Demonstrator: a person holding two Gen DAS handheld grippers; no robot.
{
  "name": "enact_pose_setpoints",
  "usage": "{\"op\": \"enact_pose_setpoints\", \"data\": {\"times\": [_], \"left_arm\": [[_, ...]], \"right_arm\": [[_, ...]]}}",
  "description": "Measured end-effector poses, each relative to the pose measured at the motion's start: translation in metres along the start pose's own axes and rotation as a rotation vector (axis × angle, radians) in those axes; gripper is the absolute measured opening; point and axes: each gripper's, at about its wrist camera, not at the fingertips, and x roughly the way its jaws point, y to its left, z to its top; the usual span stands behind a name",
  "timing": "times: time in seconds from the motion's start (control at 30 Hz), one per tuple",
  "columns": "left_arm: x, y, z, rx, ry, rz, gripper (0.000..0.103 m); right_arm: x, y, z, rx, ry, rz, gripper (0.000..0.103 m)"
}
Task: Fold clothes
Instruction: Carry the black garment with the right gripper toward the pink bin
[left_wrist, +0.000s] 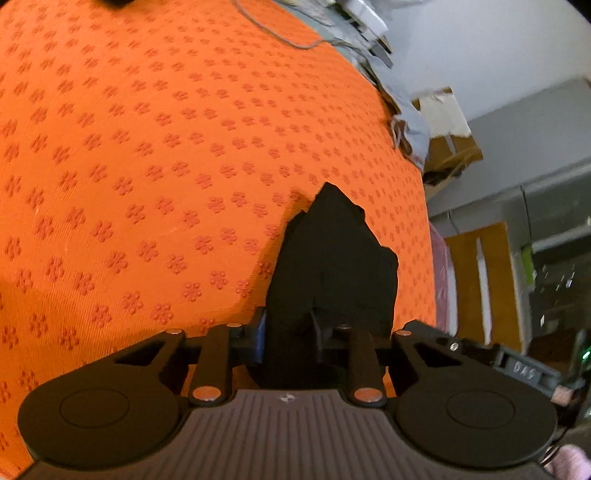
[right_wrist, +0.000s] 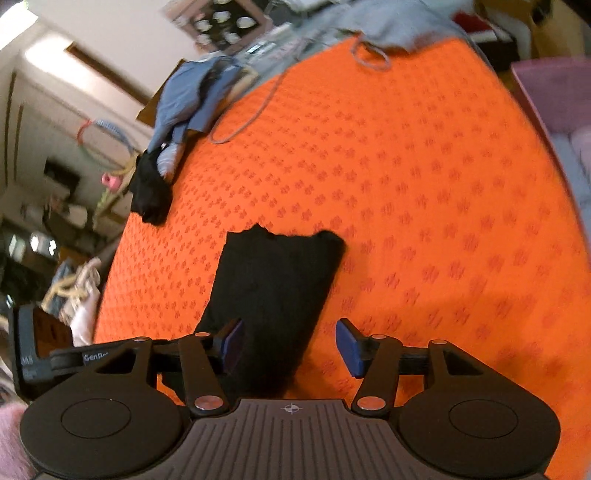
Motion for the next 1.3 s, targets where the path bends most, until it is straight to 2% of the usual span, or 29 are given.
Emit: {"op": "enact_pose_setpoints", "data": {"times": [0.17,0.37,0.4,0.43,0.5,0.67,0.73,0.87,0.9,0.93,1.13,1.3], "left_arm": [[-0.002,0.014,-0.001,-0.101,-0.017,-0.049,0.024],[-0.003,0.020,-0.002,-0.131,-0.025,-0.071,0.023],[-0.003,0.021,-0.002,-0.140,-0.025,-0.076,0.022],[-0.003,0.023,-0.003,-0.147,-0.024,-0.078,0.022],[-0.003,0.024,-0.002,-0.155,-0.023,-0.082,0.022],[-0.003,0.027,-0.002,-0.185,-0.021,-0.096,0.021],[-0.002,0.028,-0.002,-0.196,-0.020,-0.100,0.021],[-0.003,0.030,-0.003,-0.210,-0.021,-0.103,0.021],[-0.002,0.030,-0.003,-0.212,-0.022,-0.102,0.021],[-0.002,0.029,-0.003,-0.211,-0.024,-0.099,0.021],[-0.009,0.004,-0.005,-0.112,-0.035,-0.073,0.028],[-0.024,-0.032,-0.003,0.007,-0.085,-0.073,0.046]], "right_arm": [[0.018,-0.005,-0.007,0.081,-0.001,0.077,0.058],[0.030,-0.010,-0.009,0.132,-0.044,0.141,0.057],[0.031,-0.012,-0.010,0.142,-0.043,0.160,0.055],[0.033,-0.013,-0.011,0.154,-0.039,0.184,0.049],[0.036,-0.014,-0.014,0.167,-0.026,0.205,0.047],[0.042,-0.015,-0.015,0.186,-0.033,0.219,0.046],[0.042,-0.013,-0.013,0.171,-0.064,0.189,0.041],[0.048,-0.007,-0.010,0.131,-0.075,0.177,0.041],[0.048,-0.006,-0.010,0.116,-0.075,0.167,0.030],[0.049,-0.006,-0.009,0.109,-0.068,0.162,0.021],[0.032,0.000,-0.003,0.088,-0.074,0.180,0.018],[-0.002,-0.005,0.012,0.067,-0.121,0.172,0.018]]}}
